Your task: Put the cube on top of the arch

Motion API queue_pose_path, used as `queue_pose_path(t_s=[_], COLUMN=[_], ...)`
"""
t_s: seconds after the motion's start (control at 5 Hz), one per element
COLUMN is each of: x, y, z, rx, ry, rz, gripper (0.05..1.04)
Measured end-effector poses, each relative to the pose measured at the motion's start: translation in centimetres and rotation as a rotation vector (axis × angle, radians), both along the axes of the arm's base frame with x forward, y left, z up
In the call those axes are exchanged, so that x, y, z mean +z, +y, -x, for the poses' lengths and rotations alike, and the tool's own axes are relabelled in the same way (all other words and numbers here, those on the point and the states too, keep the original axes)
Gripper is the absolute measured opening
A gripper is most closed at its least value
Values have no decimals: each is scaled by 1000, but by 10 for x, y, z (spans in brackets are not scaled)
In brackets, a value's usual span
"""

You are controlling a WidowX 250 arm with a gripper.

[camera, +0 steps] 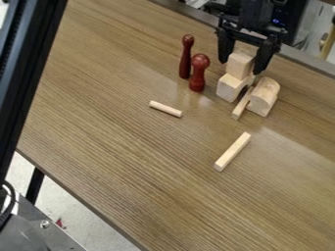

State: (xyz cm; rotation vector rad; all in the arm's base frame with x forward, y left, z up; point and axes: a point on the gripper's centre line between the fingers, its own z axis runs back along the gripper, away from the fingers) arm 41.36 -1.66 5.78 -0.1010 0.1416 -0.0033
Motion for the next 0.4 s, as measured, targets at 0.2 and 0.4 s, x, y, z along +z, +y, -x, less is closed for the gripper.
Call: queue_pose_path(t_s=[0.2,0.4], x=[-7,23], y=[0,-1], z=[4,13], rx=[9,21], ry=[15,-40], rz=[-2,2], gripper=[1000,1000])
